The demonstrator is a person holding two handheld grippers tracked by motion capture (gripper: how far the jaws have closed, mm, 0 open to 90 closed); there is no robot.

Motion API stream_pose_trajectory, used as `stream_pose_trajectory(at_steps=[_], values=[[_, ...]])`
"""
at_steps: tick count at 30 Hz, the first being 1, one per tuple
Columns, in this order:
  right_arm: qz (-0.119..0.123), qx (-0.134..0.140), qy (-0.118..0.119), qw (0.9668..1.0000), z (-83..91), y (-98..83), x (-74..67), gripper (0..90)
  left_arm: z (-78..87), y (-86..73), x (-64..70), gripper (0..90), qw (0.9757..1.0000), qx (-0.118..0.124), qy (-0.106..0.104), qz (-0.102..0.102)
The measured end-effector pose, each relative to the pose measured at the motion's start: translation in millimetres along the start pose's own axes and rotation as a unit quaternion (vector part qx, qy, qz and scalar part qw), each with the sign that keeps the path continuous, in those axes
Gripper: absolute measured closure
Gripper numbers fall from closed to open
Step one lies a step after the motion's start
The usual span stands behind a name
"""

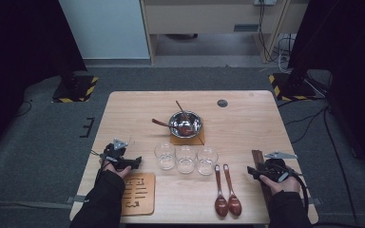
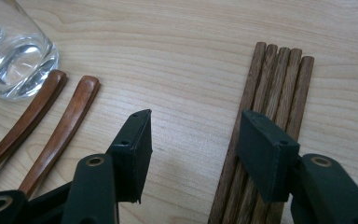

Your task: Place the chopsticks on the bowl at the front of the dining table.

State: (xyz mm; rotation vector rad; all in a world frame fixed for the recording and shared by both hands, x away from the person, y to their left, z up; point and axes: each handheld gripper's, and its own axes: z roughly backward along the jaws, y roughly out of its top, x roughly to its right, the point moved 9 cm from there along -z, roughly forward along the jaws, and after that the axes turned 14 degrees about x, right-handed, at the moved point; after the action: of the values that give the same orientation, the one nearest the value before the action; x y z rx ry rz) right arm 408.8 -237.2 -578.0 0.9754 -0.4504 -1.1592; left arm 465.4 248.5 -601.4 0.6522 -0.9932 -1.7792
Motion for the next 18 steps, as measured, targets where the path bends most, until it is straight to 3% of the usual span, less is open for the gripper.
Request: stream_pose_trajectory(at_steps=[18], values=[[0.002,-0.012,0.006,0.9999,-2.3,-4.3,-1.8,45.7,0.1,-0.1,-0.1,0.0,1.0,-0.001,0.0,-0.001]])
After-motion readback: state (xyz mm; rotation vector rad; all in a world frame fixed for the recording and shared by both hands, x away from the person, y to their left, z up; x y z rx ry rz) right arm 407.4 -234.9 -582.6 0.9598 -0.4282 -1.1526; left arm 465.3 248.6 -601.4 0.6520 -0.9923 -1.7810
